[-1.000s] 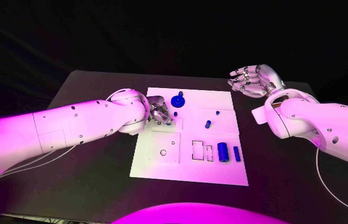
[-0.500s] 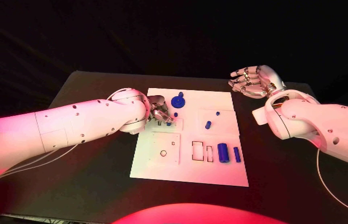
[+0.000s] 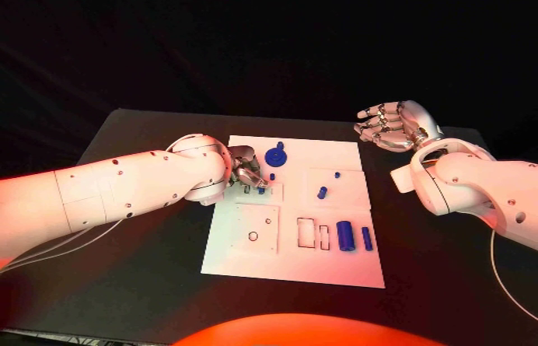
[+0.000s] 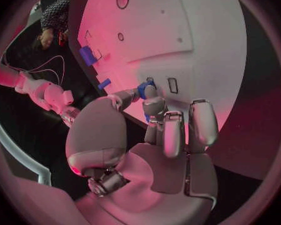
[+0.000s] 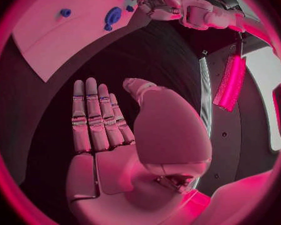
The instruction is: Assemble the parts on the task board
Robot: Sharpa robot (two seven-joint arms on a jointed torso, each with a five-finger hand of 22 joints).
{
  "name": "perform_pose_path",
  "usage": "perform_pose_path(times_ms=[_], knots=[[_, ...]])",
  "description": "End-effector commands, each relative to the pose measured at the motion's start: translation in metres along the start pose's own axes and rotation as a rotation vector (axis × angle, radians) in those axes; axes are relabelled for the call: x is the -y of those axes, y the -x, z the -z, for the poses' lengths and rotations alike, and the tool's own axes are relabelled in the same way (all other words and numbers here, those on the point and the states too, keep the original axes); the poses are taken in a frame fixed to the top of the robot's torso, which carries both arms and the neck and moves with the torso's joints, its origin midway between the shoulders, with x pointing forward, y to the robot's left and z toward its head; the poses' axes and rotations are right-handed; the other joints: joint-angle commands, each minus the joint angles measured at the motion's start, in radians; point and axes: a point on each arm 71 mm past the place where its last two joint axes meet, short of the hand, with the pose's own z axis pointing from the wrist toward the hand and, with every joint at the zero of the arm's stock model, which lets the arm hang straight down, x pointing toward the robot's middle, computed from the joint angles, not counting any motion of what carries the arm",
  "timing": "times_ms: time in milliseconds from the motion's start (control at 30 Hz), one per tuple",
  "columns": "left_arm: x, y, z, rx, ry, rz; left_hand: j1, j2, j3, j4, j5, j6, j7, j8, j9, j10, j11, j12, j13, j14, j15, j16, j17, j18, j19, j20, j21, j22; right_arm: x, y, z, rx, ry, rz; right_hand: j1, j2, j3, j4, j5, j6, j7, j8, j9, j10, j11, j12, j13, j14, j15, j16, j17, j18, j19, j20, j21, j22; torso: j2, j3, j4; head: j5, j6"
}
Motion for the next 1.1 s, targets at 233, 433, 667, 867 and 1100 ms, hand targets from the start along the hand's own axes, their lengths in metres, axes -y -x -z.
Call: perform_pose_path(times_ms=[233, 433, 667, 867, 1100], knots=[[-0.0035, -0.0114, -0.0009, -0.096, 0.02, 0.043, 0.099, 0.046, 0.073, -0.068, 0.001, -0.035, 0.013, -0.024, -0.004, -0.034, 0.009, -0.042, -0.05, 0.091, 0.004, -0.018, 0.211, -0.007, -0.023, 0.006, -0.021, -0.029, -0.0009, -0.0012, 0.0004, -0.015, 0.011, 0.005, -0.009, 0.004, -0.001, 0.002, 0.003, -0.005, 0.039, -0.006, -0.001, -0.002, 0.006, -0.004, -0.001, -0.003, 0.001, -0.005, -0.002, 0.005, 0.002, 0.007, -0.007, -0.001, 0.0, 0.0002, -0.0001, -0.002, -0.002], [-0.0032, -0.0125, -0.0003, -0.109, 0.019, 0.052, 0.109, 0.054, 0.083, -0.075, -0.005, -0.038, 0.016, -0.027, -0.002, -0.038, 0.012, -0.048, -0.057, 0.09, 0.006, -0.02, 0.208, -0.007, -0.024, 0.009, -0.022, -0.031, -0.001, -0.0012, 0.0004, -0.015, 0.012, 0.005, -0.009, 0.004, -0.001, 0.002, 0.003, -0.005, 0.039, -0.006, -0.001, -0.002, 0.006, -0.004, -0.001, -0.003, 0.001, -0.005, -0.002, 0.005, 0.002, 0.007, -0.007, -0.001, 0.0, 0.0004, -0.0003, -0.001, -0.002], [-0.003, -0.012, -0.0006, -0.103, 0.019, 0.055, 0.117, 0.057, 0.09, -0.082, -0.006, -0.038, 0.018, -0.027, 0.001, -0.039, 0.013, -0.05, -0.059, 0.091, 0.007, -0.019, 0.209, -0.007, -0.024, 0.01, -0.022, -0.03, -0.0012, -0.0015, 0.0003, -0.015, 0.013, 0.004, -0.009, 0.004, -0.001, 0.002, 0.003, -0.005, 0.039, -0.006, -0.001, -0.002, 0.006, -0.004, -0.001, -0.003, 0.001, -0.005, -0.002, 0.005, 0.002, 0.007, -0.007, -0.001, 0.0, 0.0, 0.0002, -0.001, -0.002], [-0.0031, -0.0108, -0.0011, -0.09, 0.021, 0.06, 0.12, 0.059, 0.093, -0.086, -0.006, -0.038, 0.019, -0.027, 0.002, -0.037, 0.013, -0.048, -0.057, 0.091, 0.008, -0.02, 0.209, -0.008, -0.021, 0.011, -0.02, -0.025, -0.0014, -0.0017, 0.0003, -0.015, 0.013, 0.004, -0.009, 0.004, -0.001, 0.002, 0.003, -0.005, 0.039, -0.006, -0.001, -0.002, 0.006, -0.004, -0.001, -0.003, 0.001, -0.005, -0.002, 0.005, 0.002, 0.007, -0.007, -0.001, 0.0, 0.0003, -0.0002, 0.0, -0.001], [-0.0039, -0.0073, -0.0018, -0.083, 0.025, 0.06, 0.122, 0.06, 0.096, -0.088, -0.007, -0.039, 0.019, -0.027, 0.003, -0.038, 0.013, -0.049, -0.06, 0.091, 0.008, -0.019, 0.209, -0.008, -0.02, 0.011, -0.02, -0.024, -0.0014, -0.0019, 0.0, -0.015, 0.013, 0.004, -0.012, 0.003, -0.001, 0.001, 0.009, -0.004, 0.039, -0.005, -0.002, -0.002, 0.006, -0.003, 0.0, -0.002, 0.001, -0.008, -0.004, 0.005, 0.003, 0.008, -0.008, -0.008, 0.0, -0.0002, -0.0008, 0.0, 0.0]])
